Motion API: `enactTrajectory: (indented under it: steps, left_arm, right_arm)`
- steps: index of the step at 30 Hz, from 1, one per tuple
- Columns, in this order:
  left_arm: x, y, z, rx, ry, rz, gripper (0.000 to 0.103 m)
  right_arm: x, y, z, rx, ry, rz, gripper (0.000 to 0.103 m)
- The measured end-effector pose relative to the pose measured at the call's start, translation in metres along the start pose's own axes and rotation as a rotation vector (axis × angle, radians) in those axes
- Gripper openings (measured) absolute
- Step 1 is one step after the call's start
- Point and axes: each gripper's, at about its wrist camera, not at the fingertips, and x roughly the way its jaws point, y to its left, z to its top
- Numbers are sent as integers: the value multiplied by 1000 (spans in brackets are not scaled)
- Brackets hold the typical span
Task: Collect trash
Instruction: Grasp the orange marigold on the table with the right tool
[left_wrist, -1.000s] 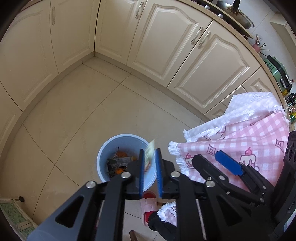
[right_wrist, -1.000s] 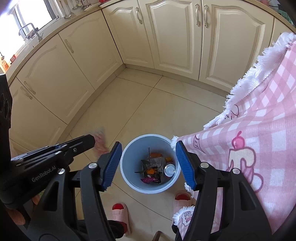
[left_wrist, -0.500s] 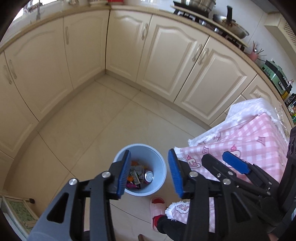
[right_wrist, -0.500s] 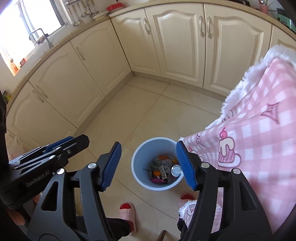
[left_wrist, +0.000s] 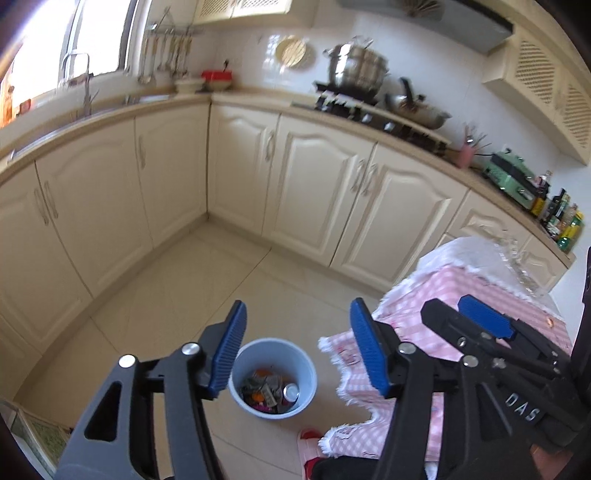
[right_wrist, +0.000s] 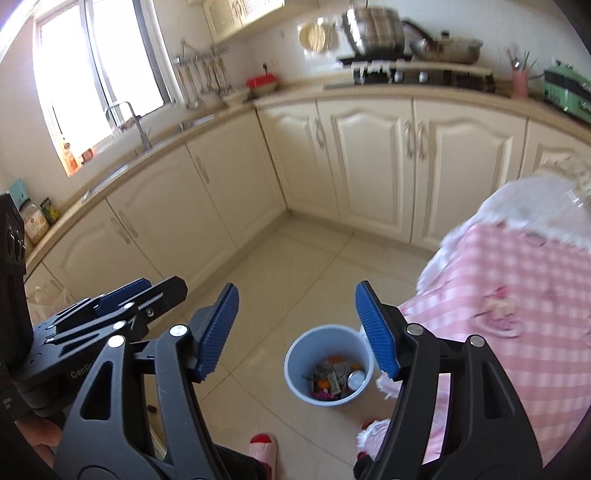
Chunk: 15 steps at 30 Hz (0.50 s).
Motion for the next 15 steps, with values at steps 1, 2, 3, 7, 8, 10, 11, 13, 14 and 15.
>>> enactTrajectory:
  steps: [1,2,3,7,8,10,11,13,14,15]
  left_arm:
    - [-7,-9,1,14,-15,0,66]
    - [-13,-18,1,26,-30,-2,68]
    - [-18,-27,1,38,-40,-11,68]
    - [-25,-66,0,83,-41,-50,69]
    - [-25,-78,-1,99,-37,-60,69]
    - [-25,-101,-4,128,-28,-83,69]
    - [-23,-116,-5,146,-20,-101,69]
    - [-18,-141,-9,179,0,-135,69]
    - [-16,-155,-11,197,14,-157,69]
    - [-14,-164,-13,209,25,-172,69]
  right_arm:
    - [-10,-5,1,1,-16,-7,66]
    - [-21,-11,2,3,-34,-15,67]
    - [-31,-18,2,7,-47,-25,67]
    - [-69,-53,-1,35,-86,-73,67]
    - [-77,-63,-2,44,-93,-89,68]
    - [-95,-88,-6,66,-107,-124,68]
    - [-103,-97,-8,76,-110,-138,68]
    - [-120,-126,-14,112,-121,-177,69]
    - [-125,-137,-17,125,-124,-192,69]
    - [-131,-151,-21,141,-124,-214,69]
